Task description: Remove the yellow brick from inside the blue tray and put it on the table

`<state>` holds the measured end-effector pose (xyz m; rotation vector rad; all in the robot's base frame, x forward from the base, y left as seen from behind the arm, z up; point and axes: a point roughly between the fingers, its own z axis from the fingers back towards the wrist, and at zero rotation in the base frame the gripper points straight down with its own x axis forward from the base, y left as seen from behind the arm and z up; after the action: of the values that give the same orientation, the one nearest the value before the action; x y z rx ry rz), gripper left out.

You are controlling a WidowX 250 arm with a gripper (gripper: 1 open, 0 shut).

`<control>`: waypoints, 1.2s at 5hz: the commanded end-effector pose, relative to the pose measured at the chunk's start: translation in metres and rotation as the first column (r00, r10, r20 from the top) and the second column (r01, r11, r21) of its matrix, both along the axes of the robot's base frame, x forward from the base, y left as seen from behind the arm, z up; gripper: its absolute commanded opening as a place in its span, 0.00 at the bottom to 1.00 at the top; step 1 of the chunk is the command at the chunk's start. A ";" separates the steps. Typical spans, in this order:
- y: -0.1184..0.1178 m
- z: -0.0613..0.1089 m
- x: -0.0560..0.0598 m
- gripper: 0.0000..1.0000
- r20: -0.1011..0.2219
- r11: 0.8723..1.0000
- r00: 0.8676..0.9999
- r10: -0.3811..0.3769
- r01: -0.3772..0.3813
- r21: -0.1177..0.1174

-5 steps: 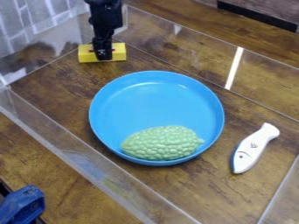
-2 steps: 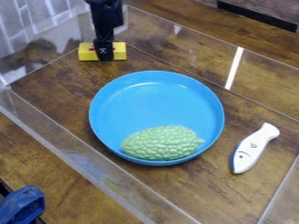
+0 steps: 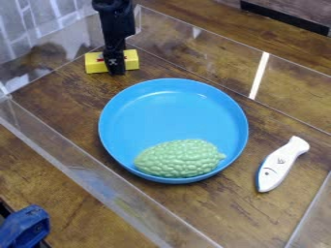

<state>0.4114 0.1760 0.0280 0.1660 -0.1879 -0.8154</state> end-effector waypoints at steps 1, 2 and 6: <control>0.012 0.001 0.000 1.00 0.020 1.000 1.000 0.004 -0.004 0.006; 0.013 -0.002 0.000 1.00 0.018 1.000 1.000 -0.002 0.002 0.001; 0.018 -0.018 0.001 1.00 0.005 1.000 1.000 -0.022 0.022 -0.013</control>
<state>0.4188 0.1826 0.0219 0.1561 -0.2147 -0.8426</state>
